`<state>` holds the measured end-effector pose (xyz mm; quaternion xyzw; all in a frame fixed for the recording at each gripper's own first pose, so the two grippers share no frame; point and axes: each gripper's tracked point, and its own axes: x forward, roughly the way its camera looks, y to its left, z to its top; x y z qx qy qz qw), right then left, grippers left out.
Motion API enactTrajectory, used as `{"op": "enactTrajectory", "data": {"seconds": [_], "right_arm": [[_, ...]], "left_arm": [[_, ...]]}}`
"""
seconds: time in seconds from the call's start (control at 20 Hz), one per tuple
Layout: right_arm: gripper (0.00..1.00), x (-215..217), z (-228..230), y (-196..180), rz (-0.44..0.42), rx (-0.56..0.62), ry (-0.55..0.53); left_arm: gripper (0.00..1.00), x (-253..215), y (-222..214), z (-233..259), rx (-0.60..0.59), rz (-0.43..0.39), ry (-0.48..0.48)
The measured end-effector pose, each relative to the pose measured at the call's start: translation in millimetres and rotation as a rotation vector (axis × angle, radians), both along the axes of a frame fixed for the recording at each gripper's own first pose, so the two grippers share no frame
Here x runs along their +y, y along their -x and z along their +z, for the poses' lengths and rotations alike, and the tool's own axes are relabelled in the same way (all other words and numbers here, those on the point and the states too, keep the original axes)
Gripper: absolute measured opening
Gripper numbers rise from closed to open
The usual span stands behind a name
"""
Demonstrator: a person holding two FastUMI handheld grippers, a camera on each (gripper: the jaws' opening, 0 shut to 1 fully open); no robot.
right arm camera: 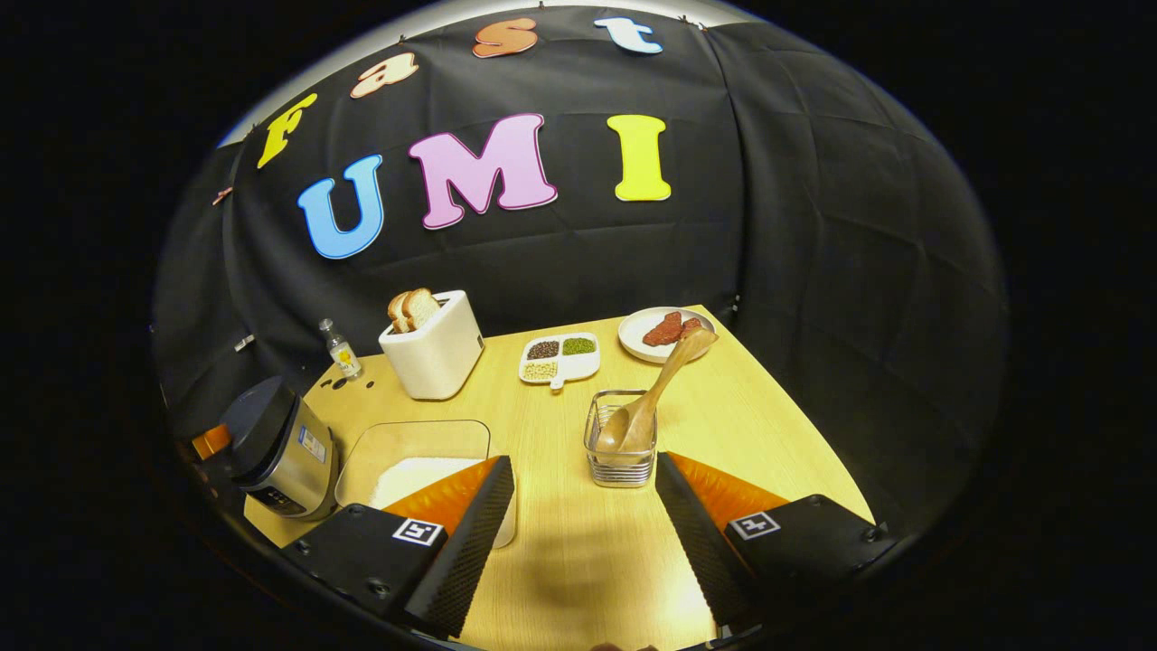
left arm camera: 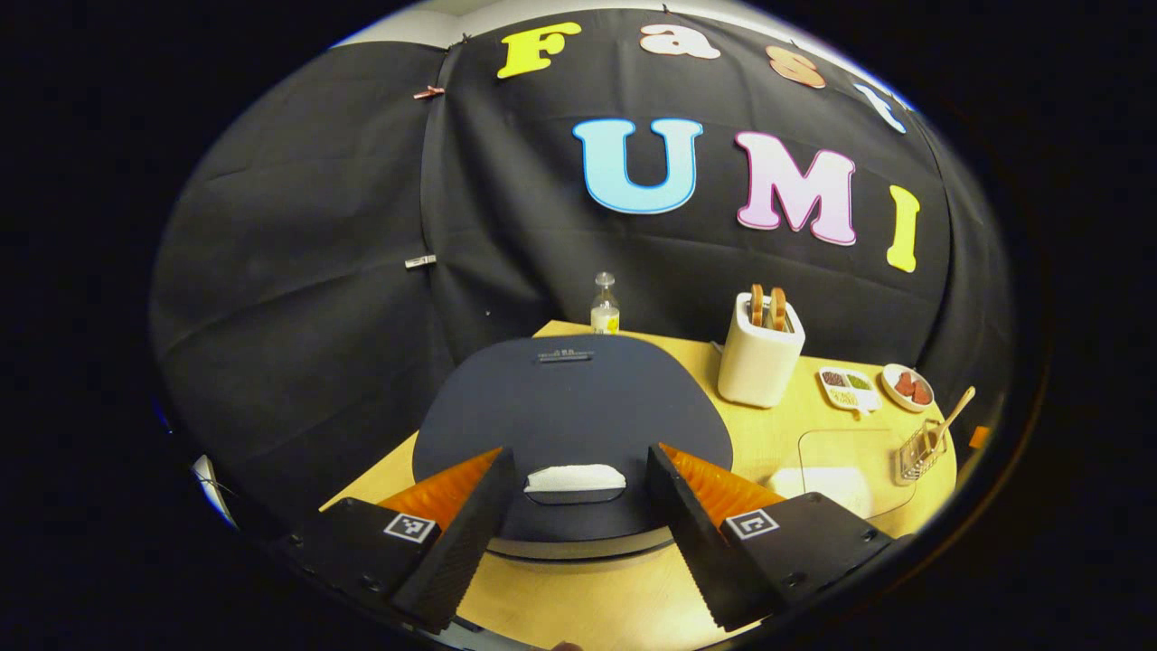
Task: Close the left gripper, press the button to open the rice cooker; take a wooden spoon from the chopstick holder with the right hand, scoop a spoonful of rice and pour it into the rice cooker, then put the wooden spoon back into the chopstick holder.
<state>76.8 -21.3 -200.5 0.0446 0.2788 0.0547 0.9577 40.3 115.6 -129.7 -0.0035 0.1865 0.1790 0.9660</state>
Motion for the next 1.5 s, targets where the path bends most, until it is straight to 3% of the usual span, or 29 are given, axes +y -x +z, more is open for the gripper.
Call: {"op": "enactTrajectory", "data": {"seconds": [0.3,0.65,1.1,1.3,1.5], "right_arm": [[0.99,-6,-9,5,0.006,0.027,-0.002],[0.99,-2,-2,-5,0.073,-0.012,-0.016],[0.99,15,79,-32,0.230,-0.261,-0.017],[0.99,10,123,-30,0.182,-0.352,-0.068],[0.98,-6,119,5,0.096,-0.334,-0.054]], "left_arm": [[1.00,-1,0,-11,-0.013,0.039,0.014],[1.00,-7,6,-1,-0.041,0.016,0.009],[0.95,-98,24,98,-0.295,0.063,0.044],[0.95,-140,40,132,-0.355,0.012,-0.039],[0.95,-183,73,121,-0.334,-0.040,-0.007]]}}
